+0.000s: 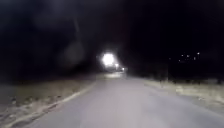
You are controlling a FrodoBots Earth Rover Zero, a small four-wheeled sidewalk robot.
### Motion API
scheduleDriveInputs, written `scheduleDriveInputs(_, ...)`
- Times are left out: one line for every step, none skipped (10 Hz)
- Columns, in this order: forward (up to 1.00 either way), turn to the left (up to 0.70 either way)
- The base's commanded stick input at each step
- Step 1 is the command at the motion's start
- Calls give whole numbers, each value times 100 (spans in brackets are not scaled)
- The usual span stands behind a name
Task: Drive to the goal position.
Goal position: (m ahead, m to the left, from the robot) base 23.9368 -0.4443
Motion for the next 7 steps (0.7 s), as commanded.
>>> scheduleDriveInputs(100,0)
scheduleDriveInputs(100,0)
scheduleDriveInputs(100,0)
scheduleDriveInputs(100,0)
scheduleDriveInputs(100,0)
scheduleDriveInputs(100,0)
scheduleDriveInputs(100,0)
